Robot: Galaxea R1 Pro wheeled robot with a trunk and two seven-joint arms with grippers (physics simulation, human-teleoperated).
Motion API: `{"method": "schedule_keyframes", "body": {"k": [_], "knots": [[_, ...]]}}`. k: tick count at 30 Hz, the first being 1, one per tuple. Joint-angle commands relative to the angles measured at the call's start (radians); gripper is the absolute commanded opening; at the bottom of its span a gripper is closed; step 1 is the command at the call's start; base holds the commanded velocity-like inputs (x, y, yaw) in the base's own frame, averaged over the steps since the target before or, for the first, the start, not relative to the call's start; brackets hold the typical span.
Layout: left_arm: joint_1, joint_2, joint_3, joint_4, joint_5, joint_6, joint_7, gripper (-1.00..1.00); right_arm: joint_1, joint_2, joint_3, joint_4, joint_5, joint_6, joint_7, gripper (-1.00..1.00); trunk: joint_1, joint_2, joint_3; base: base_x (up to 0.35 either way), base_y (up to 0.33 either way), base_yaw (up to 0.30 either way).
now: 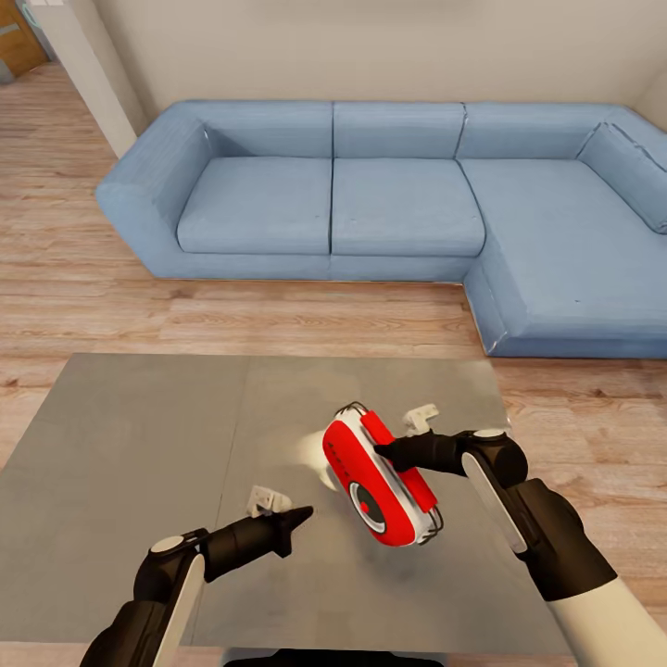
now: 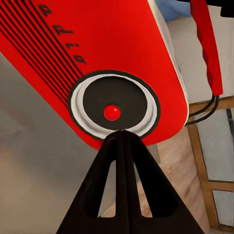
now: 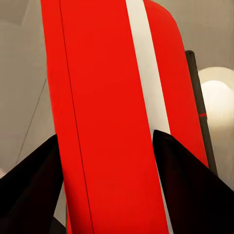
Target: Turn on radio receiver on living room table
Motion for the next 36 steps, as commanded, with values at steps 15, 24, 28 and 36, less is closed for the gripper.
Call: {"method": "schedule_keyframes", "body": {"k": [15, 24, 28, 36], "knots": [[-0.008, -0.006, -0.031, 0.019, 0.000, -0.016, -0.003, -1.00, 0.000, 0.000, -0.004, -0.005, 0.032, 0.015, 0.005, -1.00, 0.000, 0.000, 0.000, 0.000, 0.000, 0.000], [-0.010, -0.019, -0.081, 0.039, 0.005, -0.066, -0.002, -1.00, 0.000, -0.004, -0.006, -0.048, 0.063, 0.052, 0.005, -1.00, 0.000, 0.000, 0.000, 0.000, 0.000, 0.000], [-0.011, -0.019, -0.104, 0.040, 0.008, -0.088, -0.002, -1.00, 0.000, -0.006, -0.011, -0.054, 0.075, 0.070, 0.011, -1.00, 0.000, 0.000, 0.000, 0.000, 0.000, 0.000], [-0.011, -0.020, -0.107, 0.042, 0.014, -0.106, -0.003, -1.00, -0.001, -0.010, -0.048, -0.098, 0.105, 0.101, 0.050, -1.00, 0.000, 0.000, 0.000, 0.000, 0.000, 0.000]]}}
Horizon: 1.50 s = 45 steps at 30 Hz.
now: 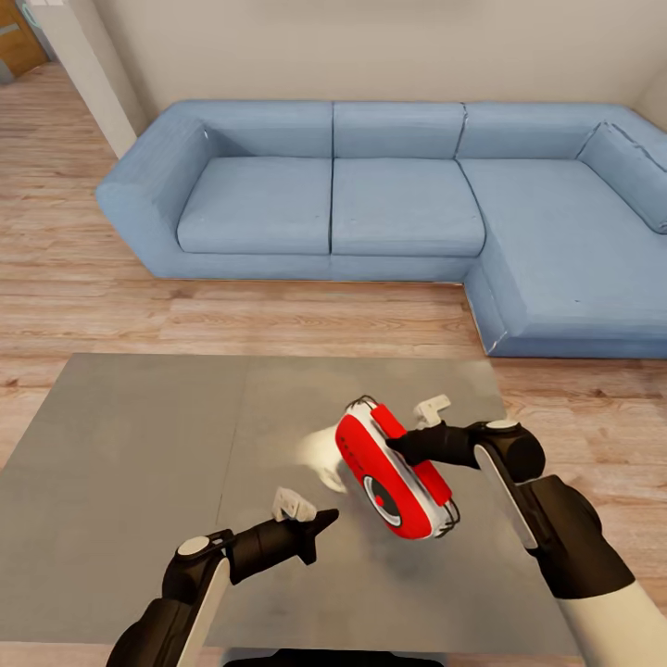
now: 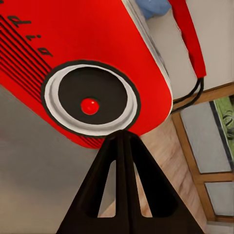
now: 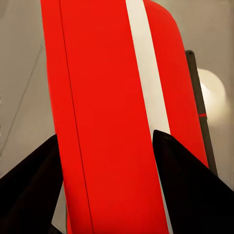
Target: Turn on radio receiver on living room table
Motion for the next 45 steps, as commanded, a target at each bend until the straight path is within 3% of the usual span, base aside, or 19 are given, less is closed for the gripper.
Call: {"method": "schedule_keyframes", "body": {"k": [1, 3, 4, 9, 13, 19, 40, 45], "knots": [[0.000, 0.000, 0.000, 0.000, 0.000, 0.000, 0.000, -1.00, 0.000, 0.000, 0.000, -0.005, -0.006, 0.006, 0.006, -1.00, 0.000, 0.000, 0.000, 0.000, 0.000, 0.000], [0.000, -0.002, 0.000, 0.002, 0.001, 0.000, 0.000, -1.00, 0.000, 0.000, -0.001, -0.006, -0.002, 0.015, 0.016, -1.00, 0.000, 0.000, 0.000, 0.000, 0.000, 0.000], [0.000, -0.007, 0.000, 0.005, 0.000, 0.000, 0.000, -1.00, 0.000, 0.000, -0.001, -0.006, -0.115, 0.016, 0.124, -1.00, 0.000, 0.000, 0.000, 0.000, 0.000, 0.000], [-0.002, -0.056, -0.003, 0.025, -0.011, 0.001, 0.004, -1.00, 0.000, 0.000, -0.001, -0.006, -0.113, 0.016, 0.127, -1.00, 0.000, 0.000, 0.000, 0.000, 0.000, 0.000], [-0.009, -0.065, -0.003, 0.034, -0.014, 0.003, 0.010, -1.00, 0.001, 0.000, -0.001, -0.006, -0.112, 0.016, 0.128, -1.00, 0.000, 0.000, 0.000, 0.000, 0.000, 0.000], [-0.047, -0.069, -0.002, 0.052, -0.015, 0.027, 0.019, -1.00, 0.001, 0.000, -0.001, -0.007, -0.111, 0.016, 0.128, -1.00, 0.000, 0.000, 0.000, 0.000, 0.000, 0.000], [-0.055, -0.062, -0.002, 0.144, -0.026, 0.026, 0.046, -1.00, 0.001, 0.006, -0.001, -0.006, -0.111, 0.016, 0.128, -1.00, 0.000, 0.000, 0.000, 0.000, 0.000, 0.000], [-0.091, -0.065, -0.002, 0.174, -0.022, 0.026, 0.057, -1.00, 0.001, 0.006, -0.001, -0.006, -0.111, 0.016, 0.128, -1.00, 0.000, 0.000, 0.000, 0.000, 0.000, 0.000]]}}
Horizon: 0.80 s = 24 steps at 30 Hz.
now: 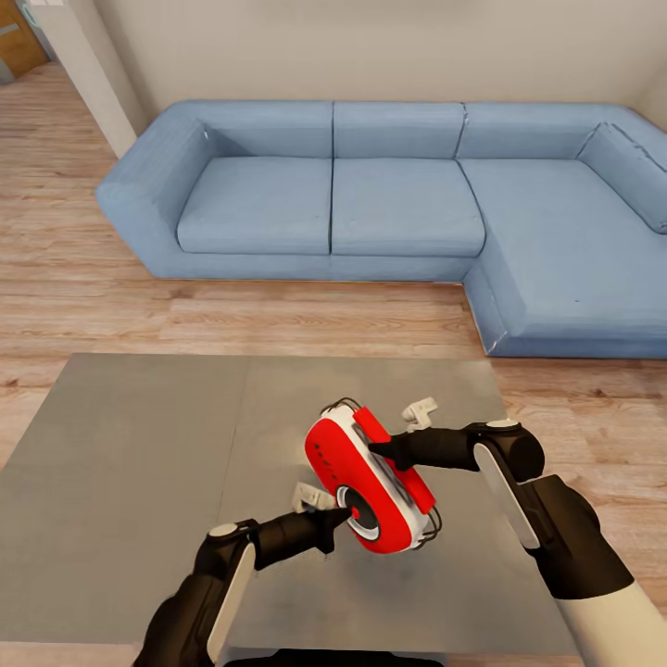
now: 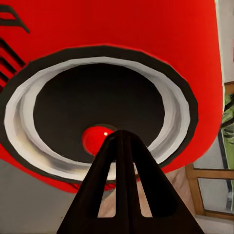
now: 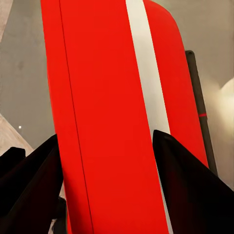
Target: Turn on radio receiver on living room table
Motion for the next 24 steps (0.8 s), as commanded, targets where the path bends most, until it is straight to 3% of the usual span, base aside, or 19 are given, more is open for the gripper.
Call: {"method": "schedule_keyframes", "body": {"k": [1, 8, 18, 24], "knots": [[-0.011, -0.001, 0.000, 0.011, 0.000, 0.000, 0.001, -1.00, 0.000, 0.000, 0.000, 0.000, -0.013, 0.003, 0.001, -1.00, 0.000, 0.000, 0.000, 0.000, 0.000, 0.000], [-0.055, -0.005, 0.001, 0.104, -0.001, -0.011, 0.004, -1.00, 0.000, -0.001, 0.000, 0.000, -0.013, 0.003, 0.001, -1.00, 0.000, 0.000, 0.000, 0.000, 0.000, 0.000], [-0.087, -0.015, 0.002, 0.254, 0.000, -0.109, 0.004, -1.00, 0.000, 0.002, 0.002, 0.000, -0.012, 0.003, 0.001, -1.00, 0.000, 0.000, 0.000, 0.000, 0.000, 0.000], [-0.095, -0.015, 0.002, 0.265, 0.005, -0.127, 0.003, -1.00, 0.000, 0.002, 0.002, 0.001, -0.011, 0.003, 0.000, -1.00, 0.000, 0.000, 0.000, 0.000, 0.000, 0.000]]}}
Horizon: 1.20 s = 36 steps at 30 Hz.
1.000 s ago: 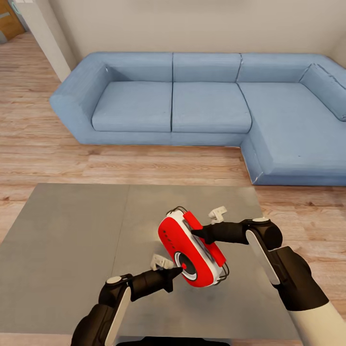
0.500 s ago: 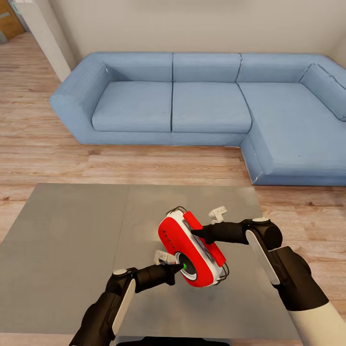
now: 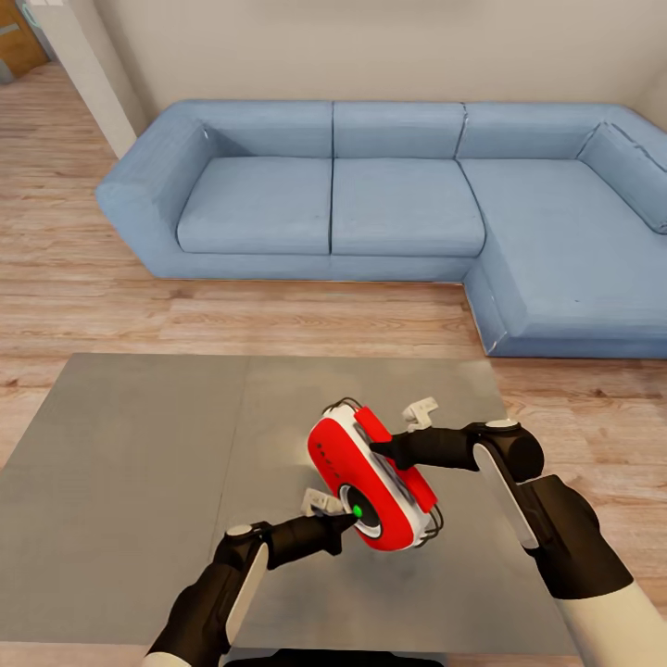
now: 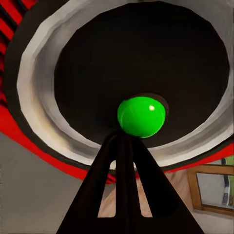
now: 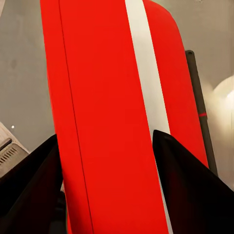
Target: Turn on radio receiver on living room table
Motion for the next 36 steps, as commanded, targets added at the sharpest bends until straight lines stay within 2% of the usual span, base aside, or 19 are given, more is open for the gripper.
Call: {"method": "schedule_keyframes", "body": {"k": [1, 5, 7, 10, 13, 16, 19, 21, 28, 32, 36], "knots": [[0.000, 0.000, 0.001, -0.004, 0.007, 0.000, -0.001, -1.00, 0.000, 0.000, 0.001, 0.000, -0.035, 0.010, 0.004, -1.00, 0.000, 0.000, 0.000, 0.000, 0.000, 0.000], [-0.001, 0.000, -0.001, -0.060, 0.012, 0.010, -0.028, -1.00, 0.000, -0.001, 0.000, 0.003, -0.033, 0.010, -0.023, -1.00, 0.000, 0.000, 0.000, 0.000, 0.000, 0.000], [-0.001, 0.000, -0.002, -0.096, 0.013, 0.023, -0.061, -1.00, 0.000, -0.002, 0.000, 0.007, -0.025, 0.010, -0.076, -1.00, 0.000, 0.000, 0.000, 0.000, 0.000, 0.000], [-0.001, 0.000, -0.003, -0.154, 0.015, 0.079, -0.141, -1.00, 0.000, -0.002, 0.000, 0.011, 0.000, 0.010, -0.190, -1.00, 0.000, 0.000, 0.000, 0.000, 0.000, 0.000], [-0.001, 0.000, -0.004, -0.182, 0.014, 0.101, -0.160, -1.00, 0.000, -0.003, -0.001, 0.012, 0.009, 0.010, -0.258, -1.00, 0.000, 0.000, 0.000, 0.000, 0.000, 0.000], [-0.001, 0.000, -0.006, -0.211, 0.013, 0.137, -0.164, -1.00, 0.000, -0.001, -0.001, 0.011, 0.035, 0.010, -0.371, -1.00, 0.000, 0.000, 0.000, 0.000, 0.000, 0.000], [-0.001, 0.000, -0.006, -0.220, 0.009, 0.164, -0.161, -1.00, 0.000, -0.001, 0.000, 0.009, 0.048, 0.010, -0.449, -1.00, 0.000, 0.000, 0.000, 0.000, 0.000, 0.000], [-0.001, 0.000, -0.006, -0.220, 0.006, 0.171, -0.160, -1.00, 0.000, -0.002, 0.000, 0.007, 0.051, 0.010, -0.473, -1.00, 0.000, 0.000, 0.000, 0.000, 0.000, 0.000], [-0.001, 0.000, -0.007, -0.205, 0.000, 0.178, -0.134, -1.00, 0.000, -0.006, 0.000, 0.000, 0.058, 0.010, -0.515, -1.00, 0.000, 0.000, 0.000, 0.000, 0.000, 0.000], [-0.001, 0.000, -0.007, -0.169, 0.001, 0.170, -0.016, -1.00, 0.000, -0.006, 0.000, -0.001, 0.059, 0.010, -0.518, -1.00, 0.000, 0.000, 0.000, 0.000, 0.000, 0.000], [-0.001, 0.002, -0.004, -0.114, 0.002, 0.115, 0.018, -1.00, 0.000, -0.001, 0.000, 0.000, 0.058, 0.010, -0.517, -1.00, 0.000, 0.000, 0.000, 0.000, 0.000, 0.000]]}}
